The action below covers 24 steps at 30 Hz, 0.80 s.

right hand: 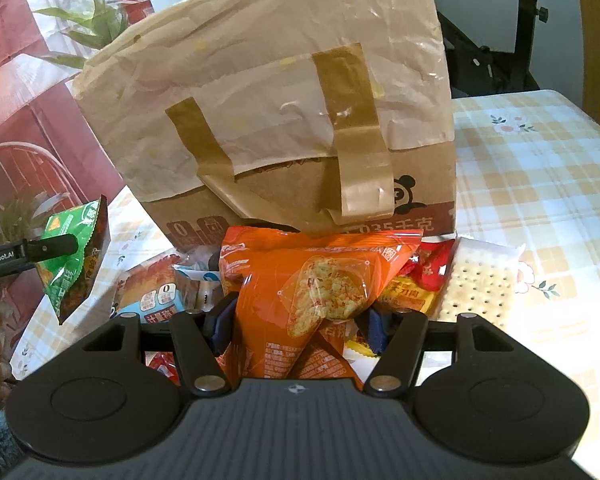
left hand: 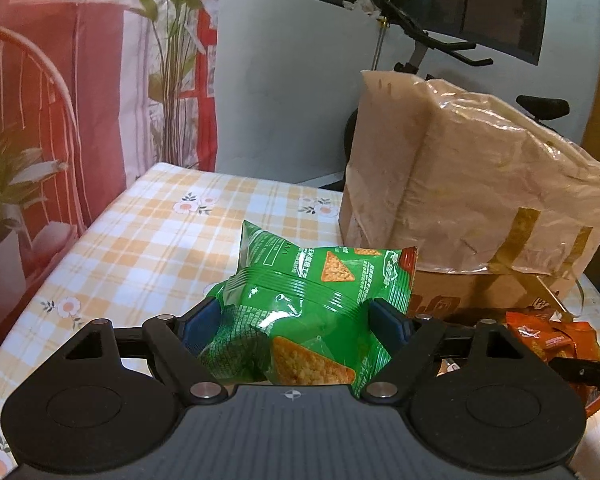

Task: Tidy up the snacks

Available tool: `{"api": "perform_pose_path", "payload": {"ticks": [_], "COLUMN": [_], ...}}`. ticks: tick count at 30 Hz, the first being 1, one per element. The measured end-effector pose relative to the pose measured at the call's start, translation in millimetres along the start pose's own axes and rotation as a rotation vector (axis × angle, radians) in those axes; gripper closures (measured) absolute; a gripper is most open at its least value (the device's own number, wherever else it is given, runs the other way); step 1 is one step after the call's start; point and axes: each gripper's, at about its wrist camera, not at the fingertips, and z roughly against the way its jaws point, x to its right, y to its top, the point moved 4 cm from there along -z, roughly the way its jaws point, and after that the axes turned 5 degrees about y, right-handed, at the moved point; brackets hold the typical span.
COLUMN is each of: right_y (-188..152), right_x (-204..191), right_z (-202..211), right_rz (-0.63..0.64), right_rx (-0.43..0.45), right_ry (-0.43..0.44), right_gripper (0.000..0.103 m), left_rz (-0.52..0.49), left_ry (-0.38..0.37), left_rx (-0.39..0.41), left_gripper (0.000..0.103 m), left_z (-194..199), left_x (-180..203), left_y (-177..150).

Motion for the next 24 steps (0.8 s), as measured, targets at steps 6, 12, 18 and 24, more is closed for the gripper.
{"api": "perform_pose_path", "payload": {"ticks": [6, 12, 18, 24], "right_y": [0.5, -1.4, -4.4, -10.5], "right_x": [-1.1, -4.9, -8.9, -11.3], "right_z": [5.0, 11.7, 18.2, 26.1], "right_rz": [-0.001, 0.005, 0.013, 0.027], "right_rx": [0.014, 0.029, 0.045, 0.067], "right_ry": [0.000, 0.005, 0.011, 0.011], "right_gripper": [0.039, 0.039, 0.039, 0.039], "left_rz": [0.002, -0.007, -0.018, -0.029], "left_ry": [0.000, -0.003, -0.009, -0.010], "left_rx": [0.018, 0.033, 0.044, 0.051], "left_gripper": [0.020, 0.020, 0.021, 0.023], "left_z": [7.4, 16.9, 26.1, 36.2], "left_x": [-0.7, 2.8, 5.0, 6.8], "left_y": [2.8, 3.4, 0.5, -5.1]}}
